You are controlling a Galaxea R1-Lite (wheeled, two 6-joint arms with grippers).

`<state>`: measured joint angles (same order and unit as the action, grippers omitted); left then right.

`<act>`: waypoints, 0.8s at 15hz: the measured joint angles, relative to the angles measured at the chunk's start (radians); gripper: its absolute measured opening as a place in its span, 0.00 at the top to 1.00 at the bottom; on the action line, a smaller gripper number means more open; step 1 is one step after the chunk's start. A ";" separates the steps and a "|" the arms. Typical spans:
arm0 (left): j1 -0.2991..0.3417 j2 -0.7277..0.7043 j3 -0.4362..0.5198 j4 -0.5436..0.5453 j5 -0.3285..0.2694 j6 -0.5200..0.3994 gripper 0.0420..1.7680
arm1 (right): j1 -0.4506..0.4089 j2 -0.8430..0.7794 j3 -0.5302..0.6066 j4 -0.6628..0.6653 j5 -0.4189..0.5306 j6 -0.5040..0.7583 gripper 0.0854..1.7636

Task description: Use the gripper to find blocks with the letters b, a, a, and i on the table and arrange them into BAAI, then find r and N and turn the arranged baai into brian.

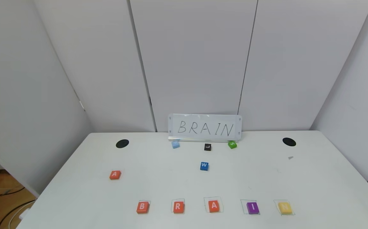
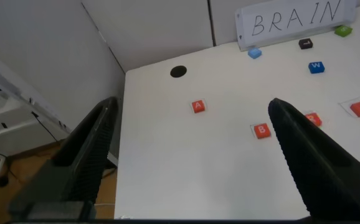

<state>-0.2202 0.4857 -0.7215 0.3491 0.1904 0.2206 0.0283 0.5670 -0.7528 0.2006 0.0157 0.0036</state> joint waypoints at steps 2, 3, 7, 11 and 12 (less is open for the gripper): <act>0.039 -0.089 0.009 0.031 -0.014 0.049 0.03 | -0.004 -0.108 0.001 0.053 -0.021 -0.036 0.03; 0.075 -0.127 0.013 0.039 -0.025 0.067 0.03 | -0.007 -0.172 0.001 0.074 -0.031 -0.060 0.03; 0.258 -0.200 0.023 0.034 -0.218 0.084 0.03 | -0.019 -0.372 0.044 0.108 -0.044 -0.110 0.03; 0.284 -0.226 0.046 -0.014 -0.186 -0.102 0.03 | -0.026 -0.512 0.138 0.083 -0.048 -0.105 0.03; 0.273 -0.235 0.047 -0.047 -0.183 -0.164 0.03 | -0.027 -0.530 0.165 0.049 -0.049 -0.101 0.03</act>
<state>0.0528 0.2504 -0.6749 0.3019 0.0074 0.0568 0.0013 0.0368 -0.5877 0.2494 -0.0328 -0.0974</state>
